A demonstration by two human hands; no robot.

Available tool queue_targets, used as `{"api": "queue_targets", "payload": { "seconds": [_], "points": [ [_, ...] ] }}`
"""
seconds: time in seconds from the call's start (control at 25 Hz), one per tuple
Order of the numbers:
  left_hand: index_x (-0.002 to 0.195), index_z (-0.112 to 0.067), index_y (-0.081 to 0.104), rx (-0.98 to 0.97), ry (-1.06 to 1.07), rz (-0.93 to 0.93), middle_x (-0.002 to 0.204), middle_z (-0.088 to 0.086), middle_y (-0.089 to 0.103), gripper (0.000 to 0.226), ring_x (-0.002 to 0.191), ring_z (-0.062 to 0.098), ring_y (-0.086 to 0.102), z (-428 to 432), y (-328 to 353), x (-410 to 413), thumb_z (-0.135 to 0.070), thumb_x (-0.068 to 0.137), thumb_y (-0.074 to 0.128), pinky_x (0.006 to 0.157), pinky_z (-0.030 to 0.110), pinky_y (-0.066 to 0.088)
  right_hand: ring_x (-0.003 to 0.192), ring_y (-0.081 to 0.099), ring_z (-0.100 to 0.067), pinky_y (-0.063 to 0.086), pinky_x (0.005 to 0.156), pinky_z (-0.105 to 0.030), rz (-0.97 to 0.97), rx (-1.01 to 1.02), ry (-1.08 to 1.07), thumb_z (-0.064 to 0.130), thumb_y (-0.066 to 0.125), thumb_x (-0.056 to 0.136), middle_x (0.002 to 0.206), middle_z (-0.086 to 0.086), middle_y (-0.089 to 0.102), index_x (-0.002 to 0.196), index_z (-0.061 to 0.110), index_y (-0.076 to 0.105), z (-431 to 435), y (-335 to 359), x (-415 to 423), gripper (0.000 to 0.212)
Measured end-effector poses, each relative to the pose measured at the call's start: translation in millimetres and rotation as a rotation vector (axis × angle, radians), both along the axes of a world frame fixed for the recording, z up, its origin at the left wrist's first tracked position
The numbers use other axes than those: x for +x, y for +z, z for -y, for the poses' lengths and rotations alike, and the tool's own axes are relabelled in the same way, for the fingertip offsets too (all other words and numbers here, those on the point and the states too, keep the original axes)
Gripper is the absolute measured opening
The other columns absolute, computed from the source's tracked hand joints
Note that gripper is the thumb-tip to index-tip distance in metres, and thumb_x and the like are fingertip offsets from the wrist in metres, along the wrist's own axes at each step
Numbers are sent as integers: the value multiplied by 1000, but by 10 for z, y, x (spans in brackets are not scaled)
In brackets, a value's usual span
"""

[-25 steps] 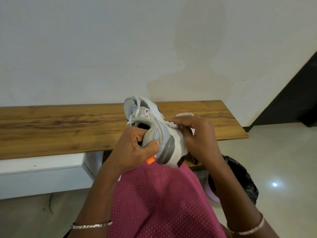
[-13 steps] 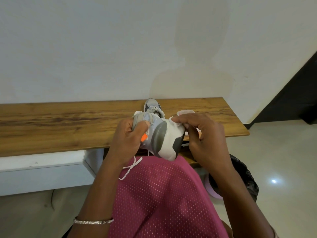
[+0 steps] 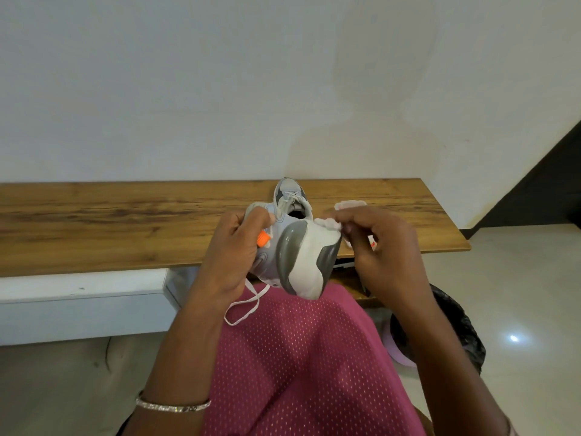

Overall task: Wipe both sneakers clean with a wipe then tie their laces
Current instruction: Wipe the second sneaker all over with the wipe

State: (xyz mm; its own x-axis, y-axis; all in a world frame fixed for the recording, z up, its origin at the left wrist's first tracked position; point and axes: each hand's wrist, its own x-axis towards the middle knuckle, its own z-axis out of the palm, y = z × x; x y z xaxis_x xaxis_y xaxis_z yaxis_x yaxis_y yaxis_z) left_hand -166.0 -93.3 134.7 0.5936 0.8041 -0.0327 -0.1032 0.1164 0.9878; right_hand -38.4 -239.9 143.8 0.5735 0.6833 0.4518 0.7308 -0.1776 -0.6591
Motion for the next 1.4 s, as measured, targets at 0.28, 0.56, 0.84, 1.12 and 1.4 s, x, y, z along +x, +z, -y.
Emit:
{"api": "queue_targets", "payload": {
  "seconds": [0.28,0.56,0.84,1.12,1.4],
  "points": [
    [43,-25,41,-150,4,53,50,-7,34,45,51,9,33,-23,29,-24,-17,81,64,52,26,30,110,65,-12,53,99,-42,-565,-128,127,5,57,98,106,8,75,107,21,76,-179,-147,172,27],
    [44,-25,47,-210,-11,37,53,-3,40,50,50,13,43,-48,46,18,-12,91,56,49,21,37,96,68,-1,52,77,-14,-383,-22,112,-7,55,95,97,10,76,100,19,79,-171,126,110,35],
    [54,-21,47,-166,-28,-69,61,1,39,28,66,23,36,11,78,54,-30,76,61,62,34,31,97,64,0,48,79,-10,-36,-94,139,-1,60,93,100,15,74,99,23,79,-71,333,41,31],
    [55,-25,45,-260,61,-76,51,-5,45,37,48,15,45,-72,141,3,-24,90,56,54,24,37,101,59,-16,48,86,-24,444,149,35,10,54,92,105,-2,75,102,9,77,-116,-118,-431,25],
    [74,-17,56,-435,-67,39,65,1,60,30,65,17,61,-153,224,-76,-39,93,61,67,29,55,106,62,-27,53,91,-35,508,240,18,-9,66,89,112,-12,71,107,-1,75,-47,-886,-435,22]
  ]
}}
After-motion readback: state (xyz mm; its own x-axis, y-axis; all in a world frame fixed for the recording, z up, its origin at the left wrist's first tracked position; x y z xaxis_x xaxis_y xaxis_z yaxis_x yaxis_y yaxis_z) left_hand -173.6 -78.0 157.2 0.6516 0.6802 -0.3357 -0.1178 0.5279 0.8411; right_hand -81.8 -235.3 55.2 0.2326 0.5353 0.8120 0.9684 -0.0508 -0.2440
